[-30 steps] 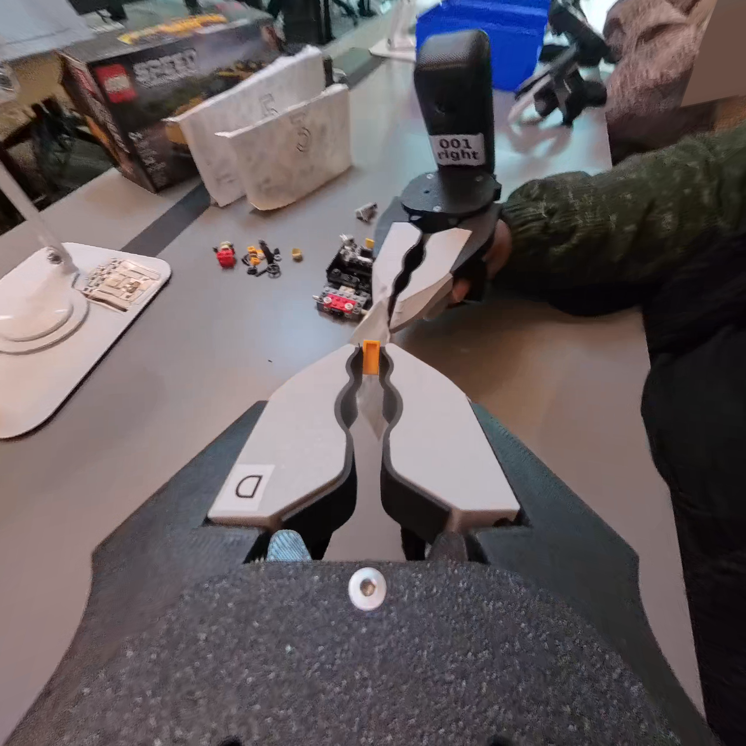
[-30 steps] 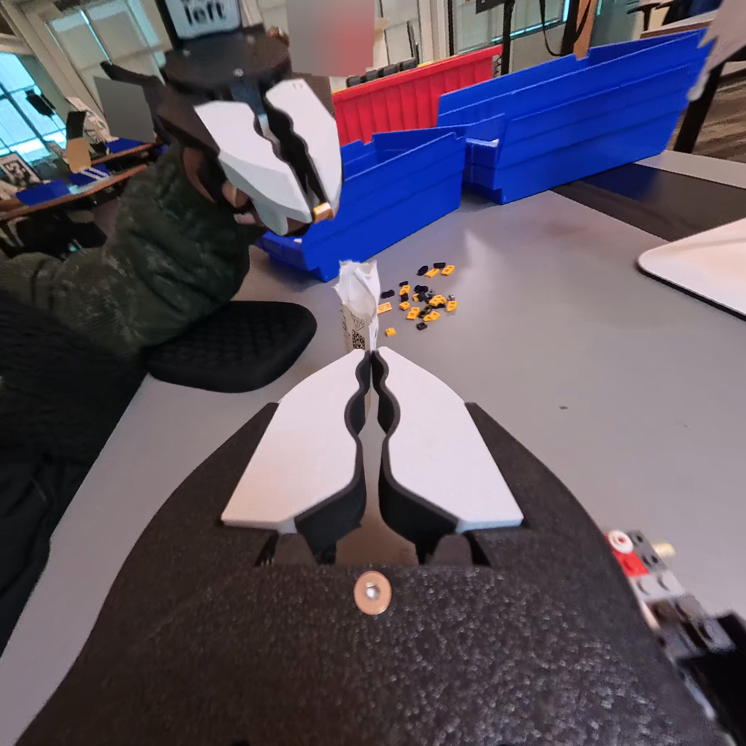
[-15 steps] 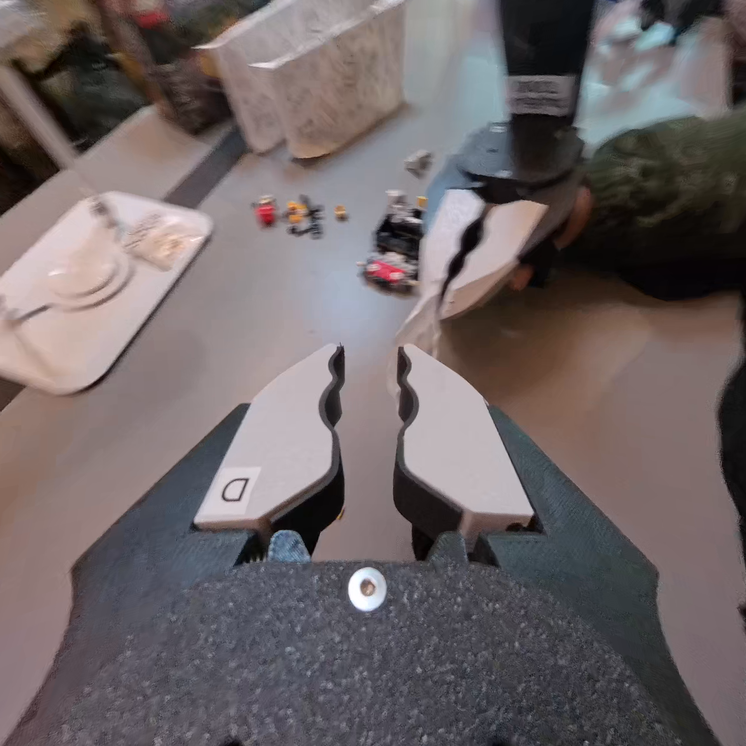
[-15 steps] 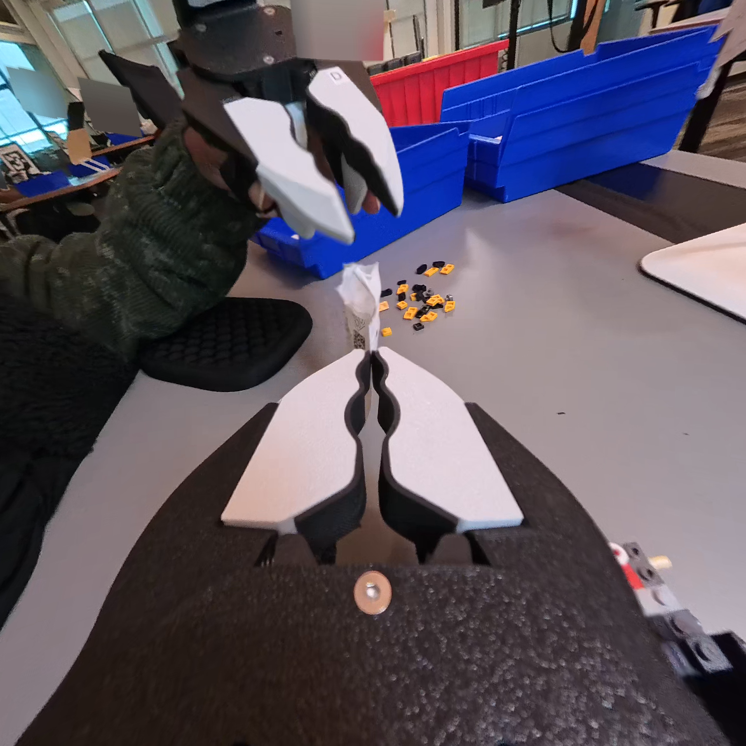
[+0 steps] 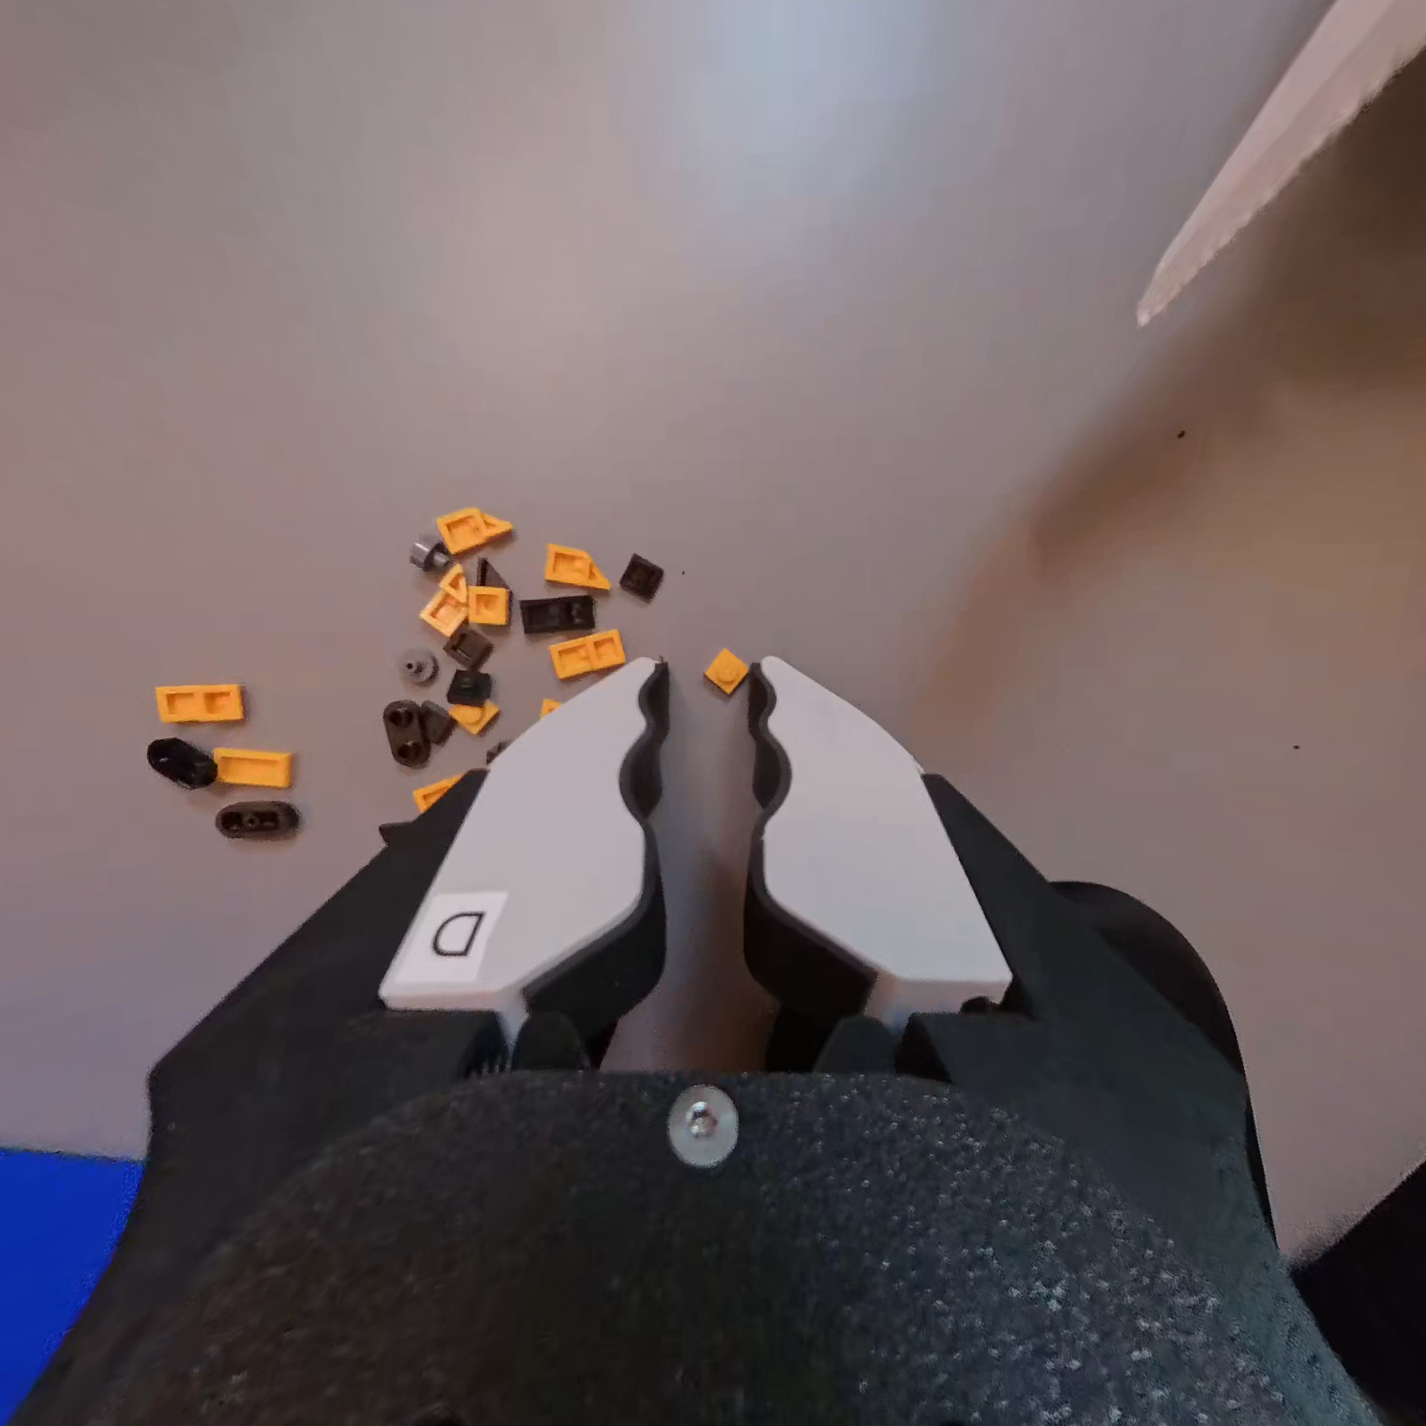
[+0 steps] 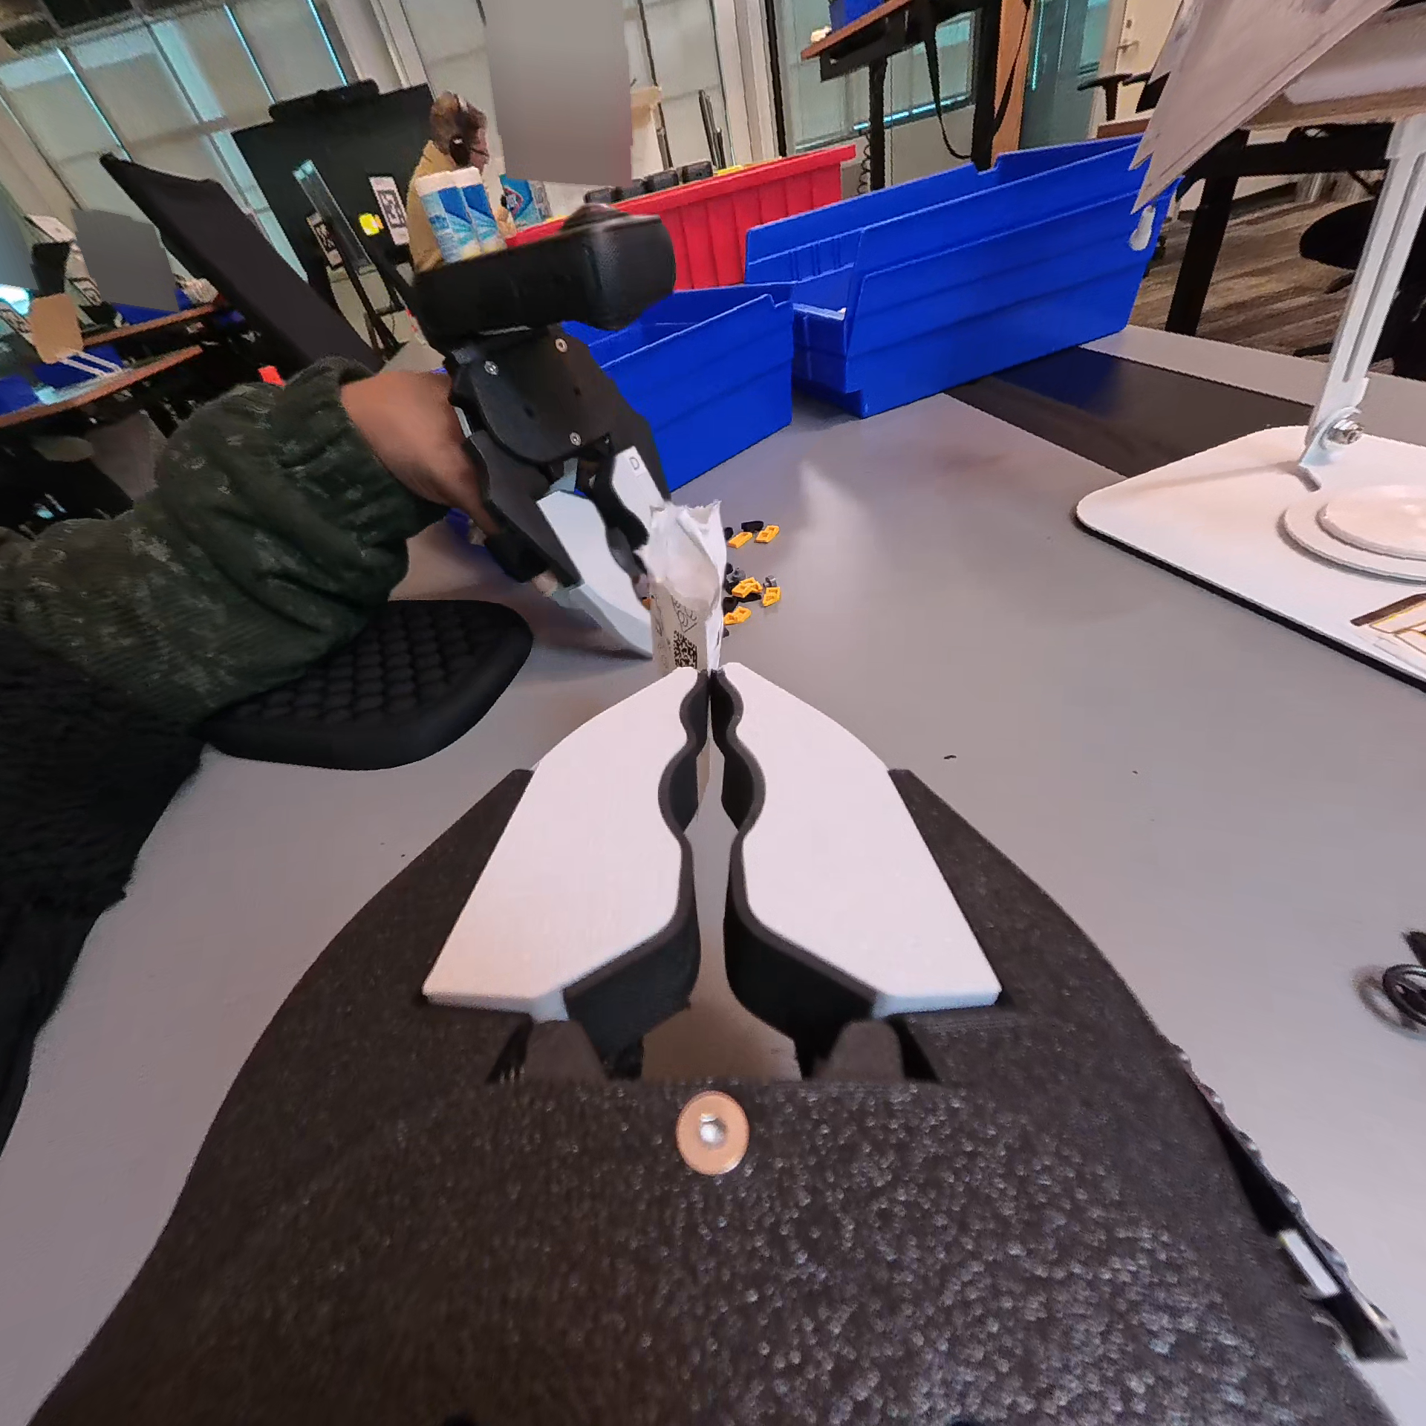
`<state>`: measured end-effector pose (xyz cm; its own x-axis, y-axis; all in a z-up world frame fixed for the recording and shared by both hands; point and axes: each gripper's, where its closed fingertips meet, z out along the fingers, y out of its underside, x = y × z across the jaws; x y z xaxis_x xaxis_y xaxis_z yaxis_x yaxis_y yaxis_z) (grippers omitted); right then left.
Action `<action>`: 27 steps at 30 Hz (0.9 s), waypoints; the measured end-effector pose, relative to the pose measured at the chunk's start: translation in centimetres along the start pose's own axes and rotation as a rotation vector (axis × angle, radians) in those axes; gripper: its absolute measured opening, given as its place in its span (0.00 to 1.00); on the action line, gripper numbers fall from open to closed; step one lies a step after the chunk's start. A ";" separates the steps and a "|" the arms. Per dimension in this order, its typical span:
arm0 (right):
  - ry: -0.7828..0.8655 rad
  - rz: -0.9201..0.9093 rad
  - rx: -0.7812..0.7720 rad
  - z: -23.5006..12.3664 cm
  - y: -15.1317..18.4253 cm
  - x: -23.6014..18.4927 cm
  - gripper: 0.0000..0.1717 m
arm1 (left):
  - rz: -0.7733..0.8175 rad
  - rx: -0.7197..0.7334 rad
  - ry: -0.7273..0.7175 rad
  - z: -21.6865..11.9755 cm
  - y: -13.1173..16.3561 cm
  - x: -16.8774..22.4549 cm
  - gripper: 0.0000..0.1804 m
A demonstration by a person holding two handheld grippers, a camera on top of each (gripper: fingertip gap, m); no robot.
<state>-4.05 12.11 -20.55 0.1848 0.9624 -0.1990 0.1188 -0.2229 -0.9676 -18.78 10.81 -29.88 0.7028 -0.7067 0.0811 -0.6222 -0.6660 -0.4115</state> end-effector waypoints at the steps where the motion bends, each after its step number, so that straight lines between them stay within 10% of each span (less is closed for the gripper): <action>1: -0.003 0.000 -0.003 0.1 0.1 -0.1 0.00 | -0.008 0.007 0.005 0.1 -0.1 -0.1 0.08; 6: -0.015 -0.004 -0.021 0.4 0.5 -0.4 0.00 | 0.017 0.058 0.060 0.1 -0.6 0.6 0.04; 14: -0.024 -0.071 -0.113 1.6 2.3 -1.4 0.00 | 0.279 0.622 0.237 -7.0 -8.2 6.7 0.04; 27: -0.062 -0.050 -0.086 1.8 2.1 -2.2 0.00 | 0.296 0.622 0.089 -6.5 -9.1 6.0 0.14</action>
<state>-5.95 9.80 -22.38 0.1165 0.9799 -0.1622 0.2100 -0.1839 -0.9602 -11.18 11.05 -19.72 0.4869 -0.8719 -0.0516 -0.4513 -0.2006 -0.8696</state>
